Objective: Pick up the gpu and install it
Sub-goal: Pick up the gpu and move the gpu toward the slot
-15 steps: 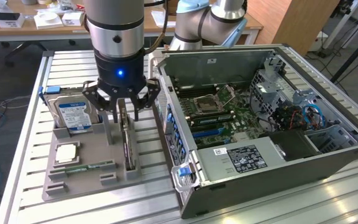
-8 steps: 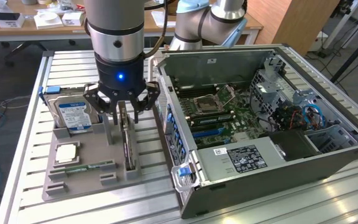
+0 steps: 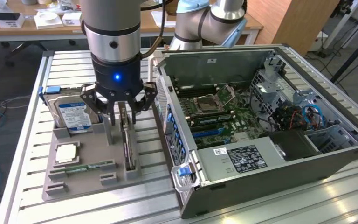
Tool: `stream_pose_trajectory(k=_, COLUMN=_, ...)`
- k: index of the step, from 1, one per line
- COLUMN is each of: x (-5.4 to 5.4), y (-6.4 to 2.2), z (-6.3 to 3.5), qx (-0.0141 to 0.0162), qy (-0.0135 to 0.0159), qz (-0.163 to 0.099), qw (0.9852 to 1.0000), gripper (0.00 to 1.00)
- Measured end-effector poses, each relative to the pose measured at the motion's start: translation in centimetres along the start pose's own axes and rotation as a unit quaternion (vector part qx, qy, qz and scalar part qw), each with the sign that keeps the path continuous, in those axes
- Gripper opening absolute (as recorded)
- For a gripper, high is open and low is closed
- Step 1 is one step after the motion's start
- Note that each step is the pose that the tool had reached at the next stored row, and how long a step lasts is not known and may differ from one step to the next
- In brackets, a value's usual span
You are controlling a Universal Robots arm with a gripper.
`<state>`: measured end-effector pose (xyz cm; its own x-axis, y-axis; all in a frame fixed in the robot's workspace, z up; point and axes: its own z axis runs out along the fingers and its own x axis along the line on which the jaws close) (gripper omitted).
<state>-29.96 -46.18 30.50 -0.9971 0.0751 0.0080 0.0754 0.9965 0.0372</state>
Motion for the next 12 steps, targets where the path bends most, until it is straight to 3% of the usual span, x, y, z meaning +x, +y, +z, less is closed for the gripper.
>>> stream_pose_trajectory(k=12, x=0.0, y=-0.08, z=1.73, qx=0.0002, qy=0.0, qz=0.0, qw=1.0, gripper=0.49)
